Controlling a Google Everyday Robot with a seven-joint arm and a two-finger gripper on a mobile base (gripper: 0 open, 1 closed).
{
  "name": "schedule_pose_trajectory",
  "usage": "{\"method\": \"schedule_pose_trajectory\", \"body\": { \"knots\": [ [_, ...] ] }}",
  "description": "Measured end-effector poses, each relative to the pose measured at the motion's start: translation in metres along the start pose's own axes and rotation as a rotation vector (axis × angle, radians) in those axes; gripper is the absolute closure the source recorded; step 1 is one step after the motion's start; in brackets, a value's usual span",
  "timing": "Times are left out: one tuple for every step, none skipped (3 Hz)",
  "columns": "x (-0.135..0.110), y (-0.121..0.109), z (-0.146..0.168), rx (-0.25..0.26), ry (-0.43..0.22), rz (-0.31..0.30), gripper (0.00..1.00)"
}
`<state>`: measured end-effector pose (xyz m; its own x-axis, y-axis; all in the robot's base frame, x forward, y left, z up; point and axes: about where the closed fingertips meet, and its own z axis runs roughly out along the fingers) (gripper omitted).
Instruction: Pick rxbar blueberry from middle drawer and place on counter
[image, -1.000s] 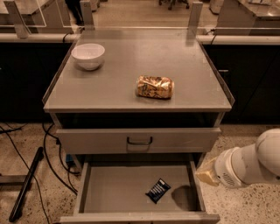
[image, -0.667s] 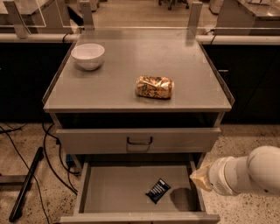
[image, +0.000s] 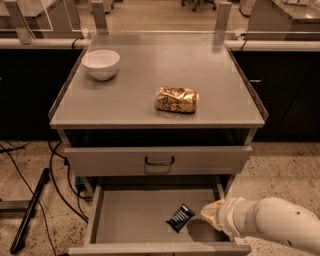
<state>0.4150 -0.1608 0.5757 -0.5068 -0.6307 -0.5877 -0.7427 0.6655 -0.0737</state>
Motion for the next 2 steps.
{"method": "schedule_pose_trajectory", "body": {
  "knots": [
    [0.004,-0.001,0.006,-0.001,0.001,0.001,1.00],
    [0.015,-0.003,0.033,0.000,-0.013,0.026,1.00]
  ]
}}
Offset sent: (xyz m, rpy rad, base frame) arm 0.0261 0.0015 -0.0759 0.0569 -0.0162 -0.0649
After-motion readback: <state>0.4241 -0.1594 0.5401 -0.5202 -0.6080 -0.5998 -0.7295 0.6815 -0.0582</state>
